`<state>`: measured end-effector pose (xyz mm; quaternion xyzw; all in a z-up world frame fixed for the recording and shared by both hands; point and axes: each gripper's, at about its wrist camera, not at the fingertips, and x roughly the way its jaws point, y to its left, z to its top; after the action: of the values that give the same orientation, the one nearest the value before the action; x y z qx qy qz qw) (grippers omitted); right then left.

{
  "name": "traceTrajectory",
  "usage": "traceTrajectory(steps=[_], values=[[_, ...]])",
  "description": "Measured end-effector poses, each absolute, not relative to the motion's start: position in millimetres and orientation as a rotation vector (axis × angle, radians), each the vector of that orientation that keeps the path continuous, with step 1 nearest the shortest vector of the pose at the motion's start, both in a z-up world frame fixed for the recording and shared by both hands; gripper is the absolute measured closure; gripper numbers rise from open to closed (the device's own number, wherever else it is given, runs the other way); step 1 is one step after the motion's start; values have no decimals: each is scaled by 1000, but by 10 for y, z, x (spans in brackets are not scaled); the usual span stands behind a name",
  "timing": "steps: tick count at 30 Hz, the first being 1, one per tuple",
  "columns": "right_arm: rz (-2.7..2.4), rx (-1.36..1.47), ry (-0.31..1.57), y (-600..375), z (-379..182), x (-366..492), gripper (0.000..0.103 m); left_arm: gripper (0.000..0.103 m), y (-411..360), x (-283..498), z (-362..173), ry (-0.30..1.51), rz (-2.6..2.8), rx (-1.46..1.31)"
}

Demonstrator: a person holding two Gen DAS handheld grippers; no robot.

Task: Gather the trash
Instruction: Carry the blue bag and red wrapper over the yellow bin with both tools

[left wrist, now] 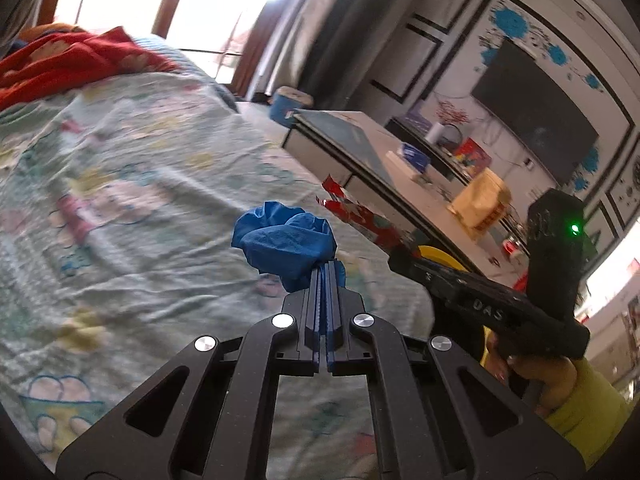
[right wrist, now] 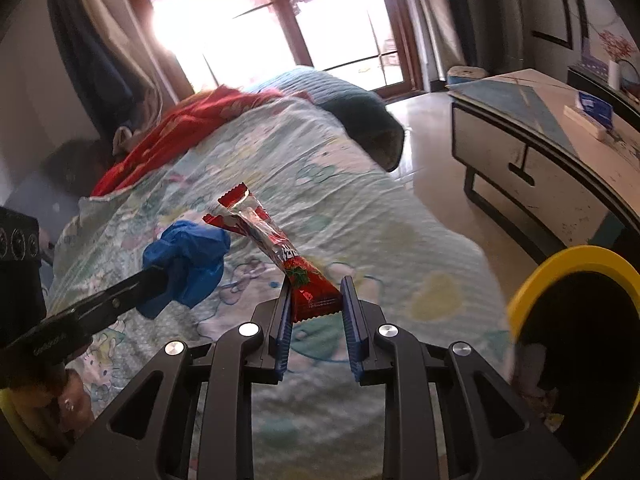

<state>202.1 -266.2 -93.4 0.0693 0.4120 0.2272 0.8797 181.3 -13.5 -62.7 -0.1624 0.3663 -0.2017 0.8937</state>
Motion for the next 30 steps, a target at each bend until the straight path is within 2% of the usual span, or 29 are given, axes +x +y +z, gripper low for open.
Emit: traceTrajectory(steps=[30], values=[[140,323,757,-4478,-834,1691,81,103,-1551,1557,-370,712,-693,-85]])
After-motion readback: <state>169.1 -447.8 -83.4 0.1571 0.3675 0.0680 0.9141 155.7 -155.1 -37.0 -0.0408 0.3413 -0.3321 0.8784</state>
